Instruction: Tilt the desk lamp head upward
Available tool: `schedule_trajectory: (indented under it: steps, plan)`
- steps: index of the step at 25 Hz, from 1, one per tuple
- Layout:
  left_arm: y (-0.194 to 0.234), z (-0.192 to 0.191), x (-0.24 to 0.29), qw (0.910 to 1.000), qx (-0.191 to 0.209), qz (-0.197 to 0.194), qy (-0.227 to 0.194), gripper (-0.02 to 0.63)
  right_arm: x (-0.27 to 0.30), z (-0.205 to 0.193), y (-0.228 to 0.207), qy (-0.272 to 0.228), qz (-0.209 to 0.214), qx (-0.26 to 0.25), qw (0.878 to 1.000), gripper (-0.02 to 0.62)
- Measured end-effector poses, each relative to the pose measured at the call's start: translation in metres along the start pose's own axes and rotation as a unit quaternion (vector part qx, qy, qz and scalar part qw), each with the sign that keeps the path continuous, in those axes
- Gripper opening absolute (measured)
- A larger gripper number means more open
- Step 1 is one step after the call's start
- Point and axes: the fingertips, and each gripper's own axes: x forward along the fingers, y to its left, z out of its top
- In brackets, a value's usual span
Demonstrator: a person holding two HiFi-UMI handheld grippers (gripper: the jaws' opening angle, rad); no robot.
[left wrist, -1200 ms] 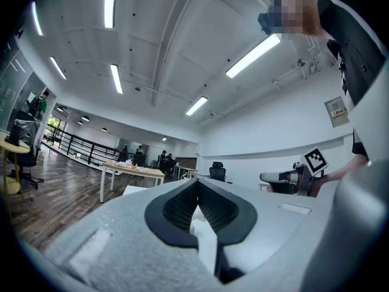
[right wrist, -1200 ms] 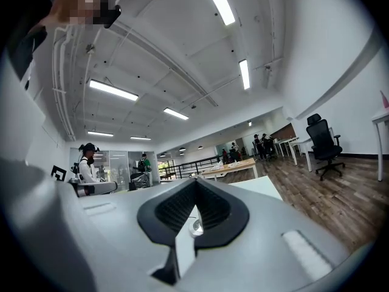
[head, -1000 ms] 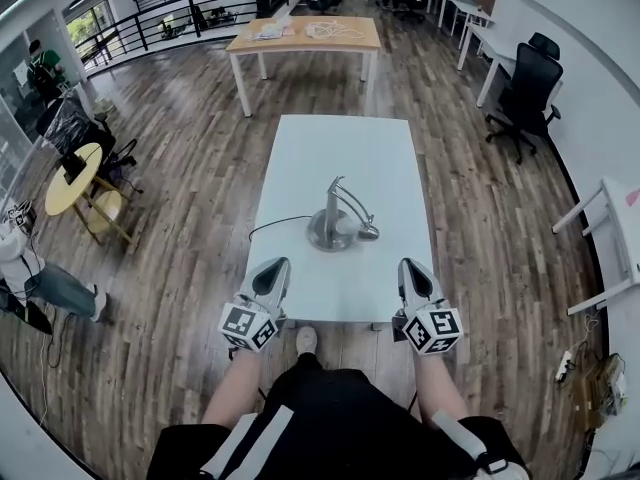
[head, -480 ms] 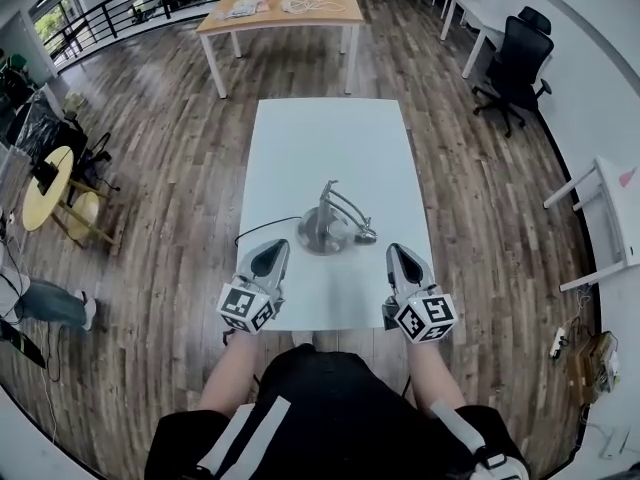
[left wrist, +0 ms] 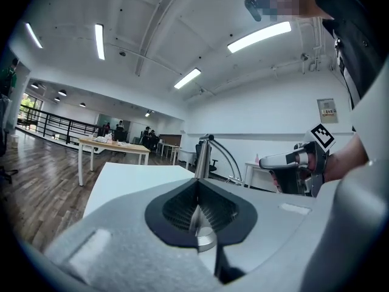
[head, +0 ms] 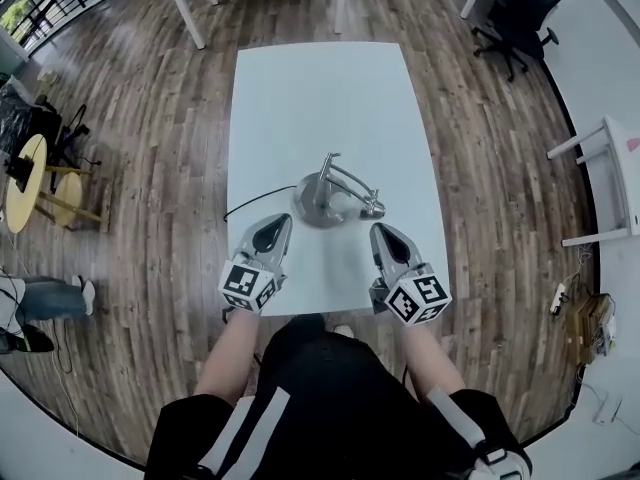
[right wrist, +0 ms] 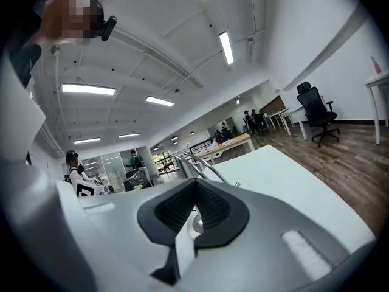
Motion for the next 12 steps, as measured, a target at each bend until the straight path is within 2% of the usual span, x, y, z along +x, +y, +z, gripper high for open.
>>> schedule_trajectory:
  steps: [6,10,11,12]
  plan:
    - [0.010,-0.033,0.017,0.9988,-0.004,-0.020,0.044,0.012,0.010,-0.020,-0.007,0.018,-0.013,0.028,0.999,0.000]
    - [0.014,-0.054,0.029,0.9966,0.004,-0.033,0.076,0.058,0.020,-0.022,0.000,0.002,0.018,0.121,0.992,0.004]
    - [0.013,-0.059,0.033,0.9957,0.009,-0.037,0.084,0.066,0.023,-0.021,0.003,-0.002,0.028,0.142,0.989,0.081]
    - [0.013,-0.063,0.037,0.9947,0.013,-0.043,0.092,0.073,0.026,-0.020,0.005,-0.004,0.037,0.160,0.986,0.129]
